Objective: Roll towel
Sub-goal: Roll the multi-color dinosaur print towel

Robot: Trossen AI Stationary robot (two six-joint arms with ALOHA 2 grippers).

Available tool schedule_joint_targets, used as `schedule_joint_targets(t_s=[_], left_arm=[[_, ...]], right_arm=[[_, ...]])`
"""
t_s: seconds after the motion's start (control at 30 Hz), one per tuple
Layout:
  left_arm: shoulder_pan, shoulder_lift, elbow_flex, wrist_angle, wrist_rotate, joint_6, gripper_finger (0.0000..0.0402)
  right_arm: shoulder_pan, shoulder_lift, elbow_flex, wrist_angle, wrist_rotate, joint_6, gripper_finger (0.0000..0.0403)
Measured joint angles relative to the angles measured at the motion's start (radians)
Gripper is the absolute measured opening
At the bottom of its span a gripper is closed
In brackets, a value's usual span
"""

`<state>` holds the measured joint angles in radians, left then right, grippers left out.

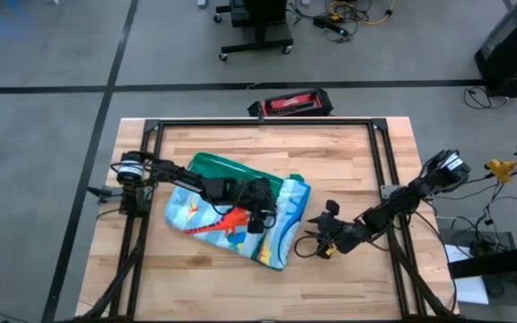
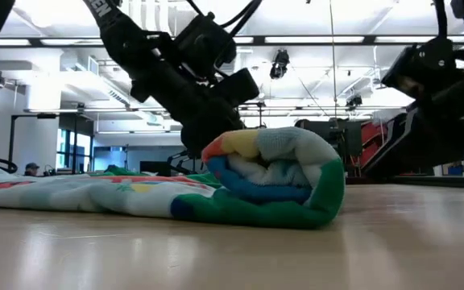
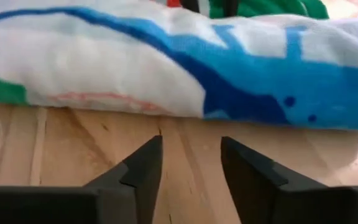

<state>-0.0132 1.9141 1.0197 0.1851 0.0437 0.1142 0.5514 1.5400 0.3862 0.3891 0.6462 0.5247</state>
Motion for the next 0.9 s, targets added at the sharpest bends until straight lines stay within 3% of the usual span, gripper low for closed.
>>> schedule_joint_targets(t_s=[0.2,0.43,0.67,0.9], left_arm=[[0.000,-0.030,0.051,-0.101,0.003,0.001,0.0119],[-0.007,-0.045,0.140,-0.243,-0.012,-0.010,0.0119],[-0.017,-0.024,0.137,-0.233,0.025,0.015,0.0119],[-0.015,0.042,0.098,-0.143,0.029,0.008,0.0119]], right_arm=[[-0.016,0.030,0.016,0.002,-0.001,0.002,0.0198],[-0.020,0.093,0.063,0.000,-0.054,-0.037,0.0209],[-0.024,0.095,0.132,-0.027,-0.058,-0.114,0.0198],[-0.038,0.093,0.166,-0.259,-0.079,0.061,0.0181]])
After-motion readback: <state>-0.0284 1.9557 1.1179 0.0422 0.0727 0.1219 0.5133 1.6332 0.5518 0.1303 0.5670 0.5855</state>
